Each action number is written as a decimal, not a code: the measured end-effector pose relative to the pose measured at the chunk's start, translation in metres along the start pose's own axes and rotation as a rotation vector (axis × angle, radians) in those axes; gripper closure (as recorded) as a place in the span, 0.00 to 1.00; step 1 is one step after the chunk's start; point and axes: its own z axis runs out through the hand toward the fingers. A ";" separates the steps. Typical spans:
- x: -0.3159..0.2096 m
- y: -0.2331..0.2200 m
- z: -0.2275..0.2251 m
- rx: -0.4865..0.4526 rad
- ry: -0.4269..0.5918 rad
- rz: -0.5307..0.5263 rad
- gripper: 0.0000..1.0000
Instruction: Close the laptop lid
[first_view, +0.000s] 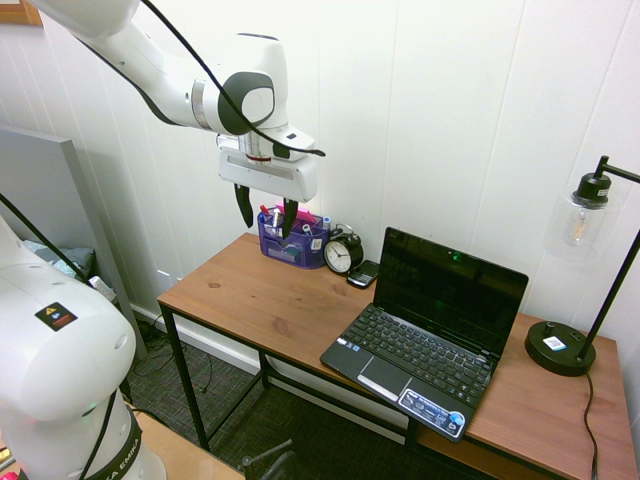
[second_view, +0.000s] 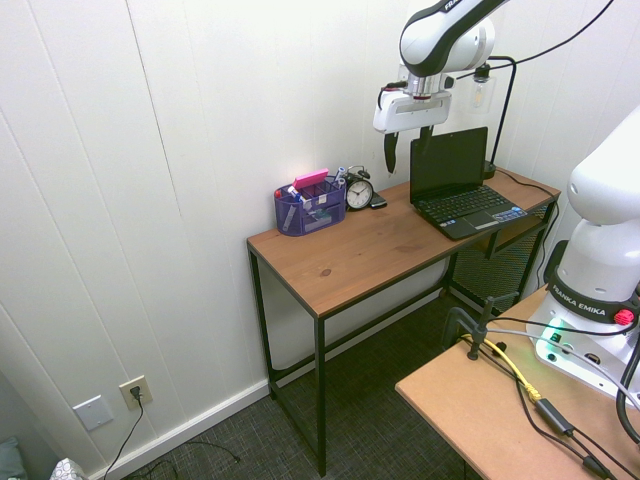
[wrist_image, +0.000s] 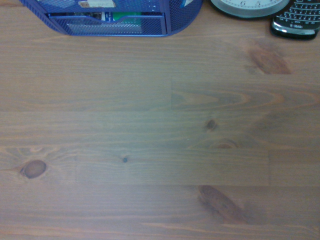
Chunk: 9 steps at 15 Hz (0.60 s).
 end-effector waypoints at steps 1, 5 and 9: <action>0.000 0.000 0.000 -0.003 0.000 0.000 0.00; 0.014 -0.008 -0.017 -0.011 0.065 0.038 0.00; 0.070 -0.008 -0.048 0.003 0.134 0.108 0.00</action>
